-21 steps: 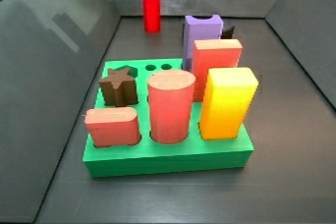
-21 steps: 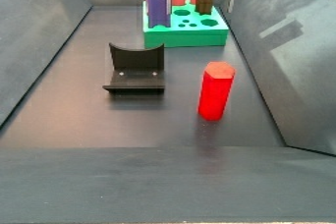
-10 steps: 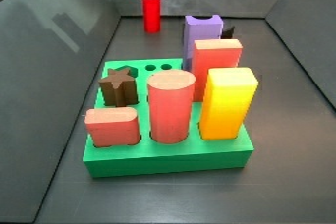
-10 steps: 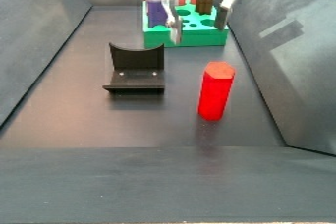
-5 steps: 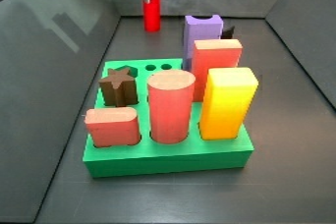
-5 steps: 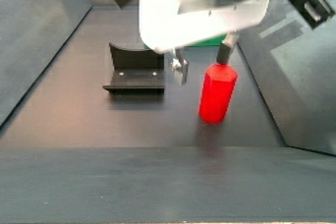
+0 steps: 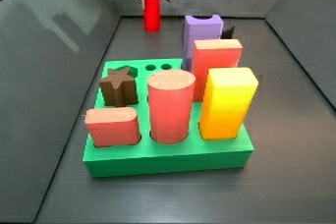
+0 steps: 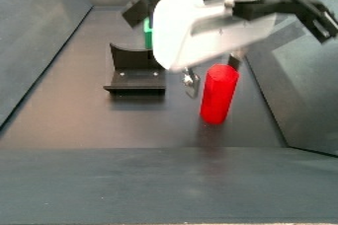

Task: Pick up the hexagon object. Move up. Move to above the board. Insert the hexagon object.
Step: Pick up the hexagon object.

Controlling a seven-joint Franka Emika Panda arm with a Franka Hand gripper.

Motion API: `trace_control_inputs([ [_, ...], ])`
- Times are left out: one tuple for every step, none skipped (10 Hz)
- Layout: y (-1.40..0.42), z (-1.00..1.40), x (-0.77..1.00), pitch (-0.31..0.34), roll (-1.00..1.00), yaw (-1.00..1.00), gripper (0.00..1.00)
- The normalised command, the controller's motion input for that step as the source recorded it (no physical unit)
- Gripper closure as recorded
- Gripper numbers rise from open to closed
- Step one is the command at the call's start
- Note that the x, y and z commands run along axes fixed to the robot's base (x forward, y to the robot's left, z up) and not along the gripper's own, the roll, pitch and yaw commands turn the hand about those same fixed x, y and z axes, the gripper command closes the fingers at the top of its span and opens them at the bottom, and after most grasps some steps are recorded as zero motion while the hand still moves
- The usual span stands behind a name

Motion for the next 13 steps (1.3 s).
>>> trace_control_inputs([
  [0.0, -0.09, -0.03, -0.004, 0.0, 0.0, 0.0],
  [0.0, 0.0, 0.0, -0.009, 0.0, 0.0, 0.0],
  [-0.03, -0.06, 0.0, -0.041, 0.01, 0.01, 0.0],
  [0.0, 0.0, 0.0, 0.0, 0.0, 0.0, 0.0],
  [0.0, 0.0, 0.0, 0.0, 0.0, 0.0, 1.0],
  [0.0, 0.0, 0.0, 0.0, 0.0, 0.0, 1.0],
  [0.0, 0.0, 0.0, 0.0, 0.0, 0.0, 1.0],
  [0.0, 0.0, 0.0, 0.0, 0.0, 0.0, 1.0],
  [0.0, 0.0, 0.0, 0.0, 0.0, 0.0, 1.0],
  [0.0, 0.0, 0.0, 0.0, 0.0, 0.0, 1.0],
  [0.0, 0.0, 0.0, 0.0, 0.0, 0.0, 1.0],
  [0.0, 0.0, 0.0, 0.0, 0.0, 0.0, 1.0],
  [0.0, 0.0, 0.0, 0.0, 0.0, 0.0, 1.0],
])
